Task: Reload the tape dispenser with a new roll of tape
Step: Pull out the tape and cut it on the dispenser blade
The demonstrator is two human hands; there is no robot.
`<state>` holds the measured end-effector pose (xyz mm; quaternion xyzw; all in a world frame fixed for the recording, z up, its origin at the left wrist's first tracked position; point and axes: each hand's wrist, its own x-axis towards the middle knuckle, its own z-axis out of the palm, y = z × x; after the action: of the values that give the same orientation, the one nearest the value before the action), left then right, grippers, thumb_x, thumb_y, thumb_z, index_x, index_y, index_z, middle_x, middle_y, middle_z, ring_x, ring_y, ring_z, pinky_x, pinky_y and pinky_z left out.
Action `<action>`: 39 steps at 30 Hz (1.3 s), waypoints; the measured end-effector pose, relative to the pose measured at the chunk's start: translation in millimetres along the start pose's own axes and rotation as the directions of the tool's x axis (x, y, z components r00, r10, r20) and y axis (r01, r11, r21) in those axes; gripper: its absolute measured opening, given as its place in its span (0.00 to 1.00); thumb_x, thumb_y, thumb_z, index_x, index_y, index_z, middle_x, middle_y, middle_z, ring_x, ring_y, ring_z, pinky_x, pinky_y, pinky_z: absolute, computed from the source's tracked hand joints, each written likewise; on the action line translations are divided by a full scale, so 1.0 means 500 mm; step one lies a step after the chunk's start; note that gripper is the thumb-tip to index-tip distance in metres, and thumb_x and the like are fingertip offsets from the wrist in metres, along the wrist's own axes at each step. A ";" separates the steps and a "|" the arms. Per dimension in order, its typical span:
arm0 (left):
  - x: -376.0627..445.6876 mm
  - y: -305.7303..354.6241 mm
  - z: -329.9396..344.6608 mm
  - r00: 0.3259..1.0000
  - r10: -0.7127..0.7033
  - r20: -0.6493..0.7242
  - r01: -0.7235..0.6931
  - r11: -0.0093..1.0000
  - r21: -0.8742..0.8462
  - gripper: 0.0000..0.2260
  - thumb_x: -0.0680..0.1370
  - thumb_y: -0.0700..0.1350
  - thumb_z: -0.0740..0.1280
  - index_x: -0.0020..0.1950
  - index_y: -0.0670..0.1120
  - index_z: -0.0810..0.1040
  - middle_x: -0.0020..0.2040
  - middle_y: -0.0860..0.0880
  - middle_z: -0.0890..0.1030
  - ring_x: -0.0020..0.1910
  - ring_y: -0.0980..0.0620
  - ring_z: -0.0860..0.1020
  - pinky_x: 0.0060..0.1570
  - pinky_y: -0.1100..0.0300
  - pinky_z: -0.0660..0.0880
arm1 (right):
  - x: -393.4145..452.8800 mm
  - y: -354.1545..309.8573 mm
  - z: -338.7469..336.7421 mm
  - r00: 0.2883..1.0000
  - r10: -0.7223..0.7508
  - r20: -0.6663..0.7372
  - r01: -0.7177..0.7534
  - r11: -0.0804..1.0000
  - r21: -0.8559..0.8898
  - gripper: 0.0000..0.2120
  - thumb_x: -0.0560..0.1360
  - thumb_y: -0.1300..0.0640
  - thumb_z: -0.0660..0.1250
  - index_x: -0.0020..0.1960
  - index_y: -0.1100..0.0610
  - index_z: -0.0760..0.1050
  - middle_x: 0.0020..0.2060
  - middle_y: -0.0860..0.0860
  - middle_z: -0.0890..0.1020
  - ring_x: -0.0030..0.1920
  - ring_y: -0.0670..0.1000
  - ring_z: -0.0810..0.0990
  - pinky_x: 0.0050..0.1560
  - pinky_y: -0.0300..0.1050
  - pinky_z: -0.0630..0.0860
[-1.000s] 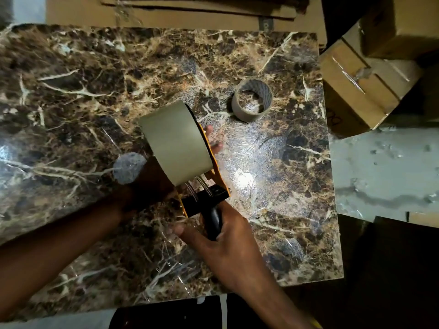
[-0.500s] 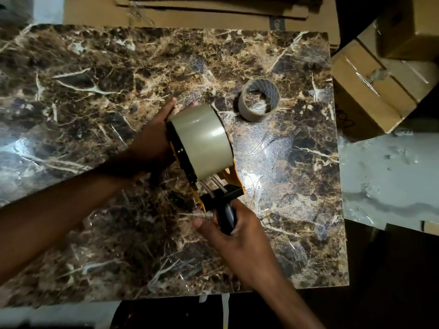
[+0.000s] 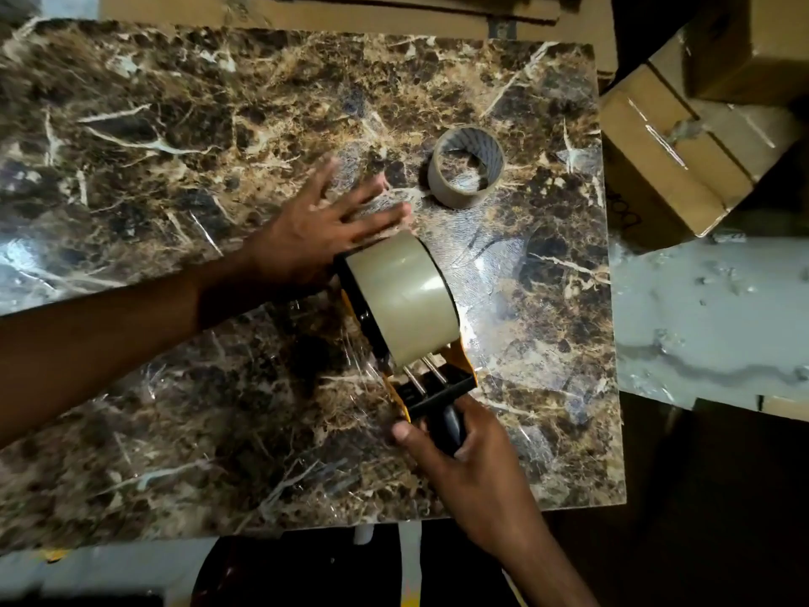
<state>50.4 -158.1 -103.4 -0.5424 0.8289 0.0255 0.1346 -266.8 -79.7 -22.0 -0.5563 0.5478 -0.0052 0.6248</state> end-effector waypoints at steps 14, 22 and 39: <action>-0.017 0.151 -0.016 0.995 -0.058 0.082 0.029 0.949 0.313 0.34 0.84 0.55 0.63 0.87 0.57 0.51 0.86 0.43 0.59 0.81 0.33 0.64 0.73 0.26 0.61 | -0.104 0.200 -0.099 1.000 -0.001 -0.019 0.000 0.999 -0.052 0.30 0.62 0.30 0.75 0.53 0.50 0.78 0.39 0.47 0.84 0.41 0.48 0.84 0.41 0.50 0.81; -0.016 0.296 -0.048 0.957 -0.146 0.250 0.106 0.980 0.166 0.39 0.87 0.56 0.52 0.74 0.61 0.16 0.86 0.46 0.38 0.85 0.35 0.50 0.79 0.30 0.57 | -0.155 0.276 -0.189 0.999 0.027 0.035 -0.021 0.985 -0.170 0.35 0.51 0.31 0.83 0.51 0.47 0.80 0.42 0.44 0.86 0.45 0.44 0.85 0.47 0.48 0.84; -0.042 0.271 -0.066 0.920 -0.193 0.340 0.151 0.978 0.144 0.32 0.88 0.49 0.47 0.81 0.63 0.26 0.82 0.47 0.30 0.83 0.29 0.53 0.39 0.50 0.85 | -0.203 0.303 -0.158 0.999 0.046 0.013 -0.043 0.982 -0.184 0.26 0.57 0.38 0.84 0.48 0.49 0.81 0.40 0.41 0.87 0.42 0.40 0.85 0.45 0.42 0.83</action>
<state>-71.2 -90.1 -80.4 -0.5911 0.7405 0.0625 0.3136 -453.6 -14.0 -42.1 -0.5992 0.5529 0.0639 0.5755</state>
